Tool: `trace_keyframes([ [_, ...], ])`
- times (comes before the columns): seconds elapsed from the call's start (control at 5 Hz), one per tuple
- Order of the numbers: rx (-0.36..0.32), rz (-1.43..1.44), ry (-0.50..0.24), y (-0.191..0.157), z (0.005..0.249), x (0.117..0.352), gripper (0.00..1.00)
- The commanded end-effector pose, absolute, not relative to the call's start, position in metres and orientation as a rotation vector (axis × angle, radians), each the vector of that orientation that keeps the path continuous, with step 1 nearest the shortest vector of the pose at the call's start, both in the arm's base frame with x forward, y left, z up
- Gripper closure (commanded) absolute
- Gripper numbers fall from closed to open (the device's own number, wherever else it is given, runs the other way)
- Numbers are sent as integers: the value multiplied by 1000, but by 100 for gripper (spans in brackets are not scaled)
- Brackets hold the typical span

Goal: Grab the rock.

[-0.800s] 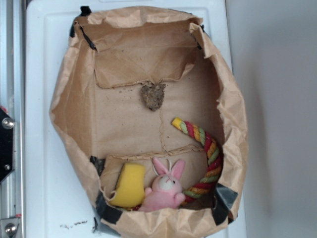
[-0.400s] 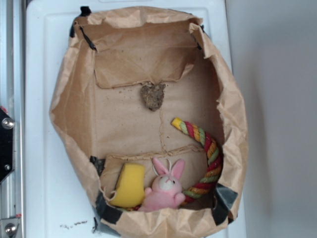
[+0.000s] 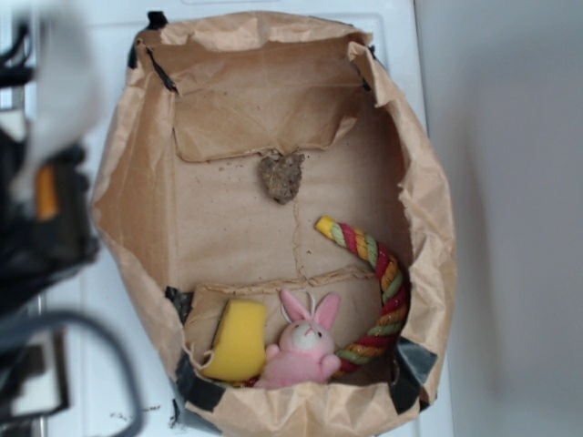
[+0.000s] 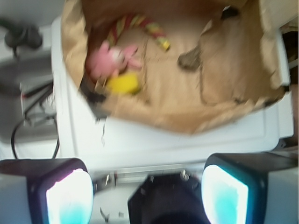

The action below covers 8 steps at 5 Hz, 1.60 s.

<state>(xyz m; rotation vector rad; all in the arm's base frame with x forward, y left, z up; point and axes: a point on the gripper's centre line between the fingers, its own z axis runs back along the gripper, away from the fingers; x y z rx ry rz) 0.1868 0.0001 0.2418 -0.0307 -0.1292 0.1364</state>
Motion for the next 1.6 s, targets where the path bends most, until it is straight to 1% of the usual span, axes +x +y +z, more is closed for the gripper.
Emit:
trace_keyframes([
  [0.0,103,182,-206,40,226,227,0],
  [0.2,111,163,-243,47,205,240,0],
  [0.4,75,106,-277,48,182,247,0],
  [0.6,32,55,-283,43,166,257,0],
  [0.8,22,30,-265,43,161,266,0],
  [1.4,22,30,-265,43,161,266,0],
])
